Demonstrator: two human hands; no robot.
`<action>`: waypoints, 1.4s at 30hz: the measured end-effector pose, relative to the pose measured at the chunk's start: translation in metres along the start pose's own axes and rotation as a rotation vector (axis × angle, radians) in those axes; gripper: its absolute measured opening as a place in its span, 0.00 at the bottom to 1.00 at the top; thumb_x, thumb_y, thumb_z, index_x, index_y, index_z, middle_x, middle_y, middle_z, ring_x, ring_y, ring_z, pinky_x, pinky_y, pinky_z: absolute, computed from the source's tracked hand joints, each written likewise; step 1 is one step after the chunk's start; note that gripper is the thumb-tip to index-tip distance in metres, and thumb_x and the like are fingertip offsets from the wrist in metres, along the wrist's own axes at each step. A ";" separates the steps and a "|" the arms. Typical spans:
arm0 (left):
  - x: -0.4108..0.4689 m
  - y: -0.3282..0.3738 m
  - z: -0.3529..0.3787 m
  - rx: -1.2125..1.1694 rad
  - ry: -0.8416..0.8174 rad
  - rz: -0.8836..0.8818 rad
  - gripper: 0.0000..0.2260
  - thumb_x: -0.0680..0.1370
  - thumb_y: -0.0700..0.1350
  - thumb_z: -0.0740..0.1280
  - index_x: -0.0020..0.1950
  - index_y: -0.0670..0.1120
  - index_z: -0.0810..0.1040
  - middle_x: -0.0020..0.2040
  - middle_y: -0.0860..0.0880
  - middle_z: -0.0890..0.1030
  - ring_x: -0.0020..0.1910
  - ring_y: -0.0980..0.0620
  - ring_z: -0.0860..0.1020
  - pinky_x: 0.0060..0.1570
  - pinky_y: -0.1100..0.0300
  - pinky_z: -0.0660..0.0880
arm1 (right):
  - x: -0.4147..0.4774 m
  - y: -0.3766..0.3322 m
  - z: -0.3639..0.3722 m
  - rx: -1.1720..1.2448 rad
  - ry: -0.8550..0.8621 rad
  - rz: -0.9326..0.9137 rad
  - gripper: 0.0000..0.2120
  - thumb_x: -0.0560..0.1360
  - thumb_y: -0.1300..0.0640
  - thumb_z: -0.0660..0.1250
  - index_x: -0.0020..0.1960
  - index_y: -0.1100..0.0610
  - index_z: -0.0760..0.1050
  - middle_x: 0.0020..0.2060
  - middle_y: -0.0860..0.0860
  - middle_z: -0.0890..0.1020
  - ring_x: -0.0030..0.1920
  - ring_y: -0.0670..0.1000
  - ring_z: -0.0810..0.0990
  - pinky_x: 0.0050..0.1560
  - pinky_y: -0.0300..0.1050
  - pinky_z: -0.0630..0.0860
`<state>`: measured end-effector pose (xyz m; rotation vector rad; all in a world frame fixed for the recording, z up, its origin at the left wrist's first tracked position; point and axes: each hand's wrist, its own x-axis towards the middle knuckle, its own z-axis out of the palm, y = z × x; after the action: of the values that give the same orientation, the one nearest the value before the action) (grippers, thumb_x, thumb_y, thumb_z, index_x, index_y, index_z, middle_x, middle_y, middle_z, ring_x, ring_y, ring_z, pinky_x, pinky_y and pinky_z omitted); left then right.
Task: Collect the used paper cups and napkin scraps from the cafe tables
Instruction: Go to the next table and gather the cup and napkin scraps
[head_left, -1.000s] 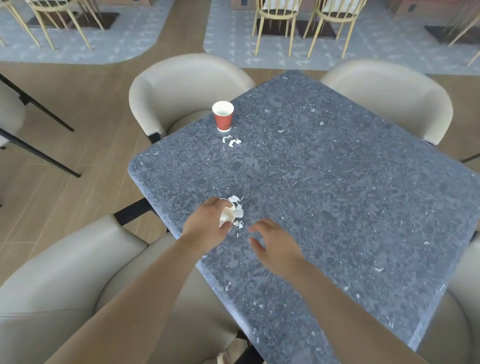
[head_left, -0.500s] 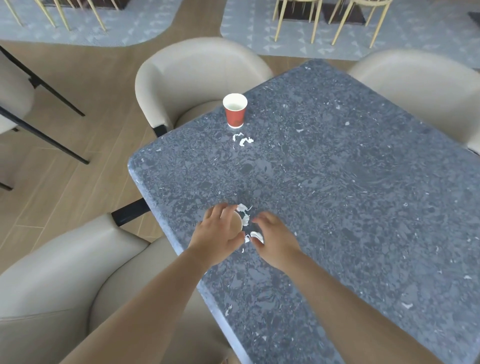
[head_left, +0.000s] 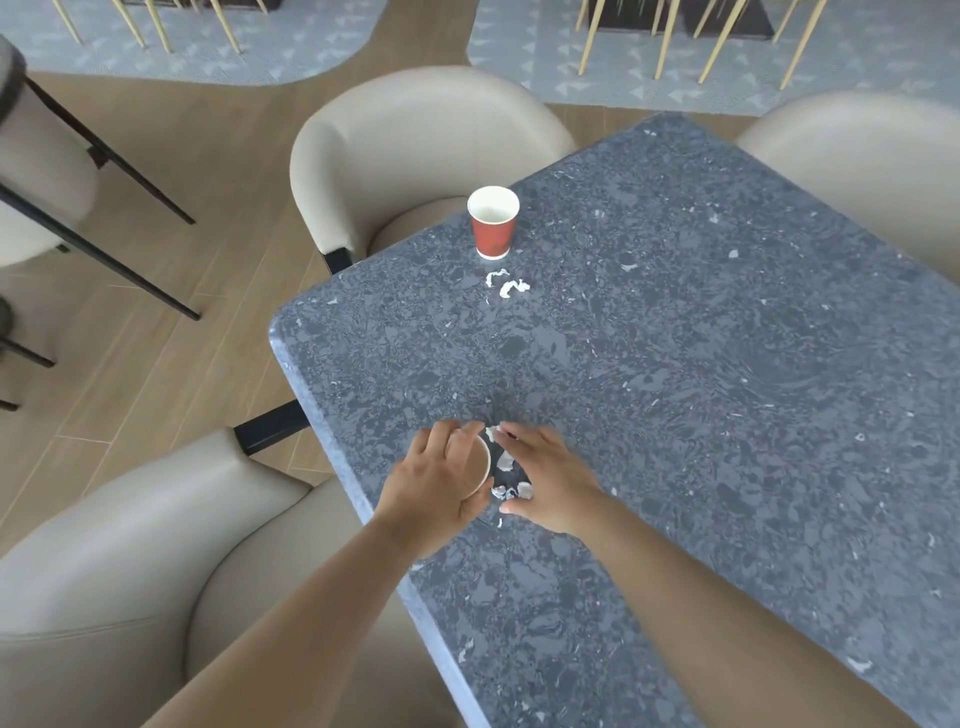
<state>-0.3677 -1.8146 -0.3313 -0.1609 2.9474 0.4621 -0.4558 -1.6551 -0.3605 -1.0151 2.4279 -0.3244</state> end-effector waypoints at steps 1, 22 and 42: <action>0.000 0.002 0.001 0.027 -0.013 0.014 0.29 0.75 0.63 0.52 0.72 0.52 0.51 0.66 0.49 0.62 0.62 0.49 0.64 0.51 0.54 0.77 | -0.001 0.001 0.001 0.007 0.015 -0.017 0.37 0.71 0.47 0.69 0.73 0.49 0.53 0.73 0.43 0.55 0.70 0.51 0.54 0.64 0.52 0.69; -0.023 0.013 -0.016 -0.092 -0.100 -0.006 0.41 0.71 0.50 0.69 0.74 0.56 0.44 0.70 0.50 0.54 0.67 0.47 0.64 0.54 0.54 0.76 | -0.048 0.011 -0.001 0.203 0.181 0.095 0.06 0.75 0.60 0.64 0.52 0.55 0.76 0.52 0.49 0.75 0.46 0.48 0.76 0.41 0.36 0.69; -0.048 0.016 -0.022 -0.262 -0.019 -0.072 0.35 0.67 0.56 0.73 0.68 0.50 0.59 0.65 0.52 0.65 0.58 0.47 0.73 0.49 0.54 0.75 | -0.068 -0.052 -0.039 0.330 0.389 -0.068 0.12 0.71 0.59 0.70 0.53 0.53 0.75 0.50 0.45 0.75 0.46 0.45 0.75 0.43 0.40 0.75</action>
<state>-0.3252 -1.8023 -0.2980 -0.2890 2.8395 0.8331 -0.4037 -1.6411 -0.2839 -0.9548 2.5526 -0.9913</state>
